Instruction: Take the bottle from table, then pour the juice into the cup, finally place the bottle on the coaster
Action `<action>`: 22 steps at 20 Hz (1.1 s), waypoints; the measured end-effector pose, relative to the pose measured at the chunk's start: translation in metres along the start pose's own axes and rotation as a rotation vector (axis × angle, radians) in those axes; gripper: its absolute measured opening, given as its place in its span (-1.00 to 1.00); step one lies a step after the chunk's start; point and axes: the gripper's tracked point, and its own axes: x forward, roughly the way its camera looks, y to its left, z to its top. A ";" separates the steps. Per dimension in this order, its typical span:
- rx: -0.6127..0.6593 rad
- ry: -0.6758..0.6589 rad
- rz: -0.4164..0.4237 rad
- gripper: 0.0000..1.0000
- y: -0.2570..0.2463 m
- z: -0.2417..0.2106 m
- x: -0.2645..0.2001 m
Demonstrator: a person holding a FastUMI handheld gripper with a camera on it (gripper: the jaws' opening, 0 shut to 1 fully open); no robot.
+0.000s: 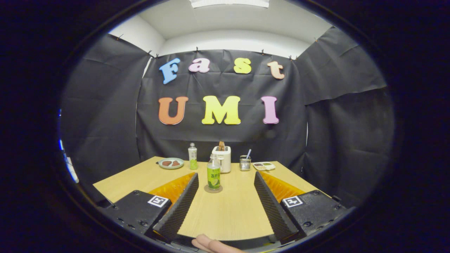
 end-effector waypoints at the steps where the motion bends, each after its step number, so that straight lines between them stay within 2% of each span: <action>1: -0.002 -0.006 0.001 1.00 -0.005 -0.005 -0.008; 5: 0.024 -0.009 -0.017 1.00 -0.021 -0.033 -0.027; 8: -0.006 0.002 0.017 1.00 -0.014 -0.051 -0.028; 11: -0.008 -0.036 0.022 1.00 -0.021 -0.055 -0.027; 16: 0.034 0.009 0.055 1.00 -0.021 -0.073 -0.023; 22: -0.004 -0.001 0.071 1.00 -0.021 -0.073 -0.024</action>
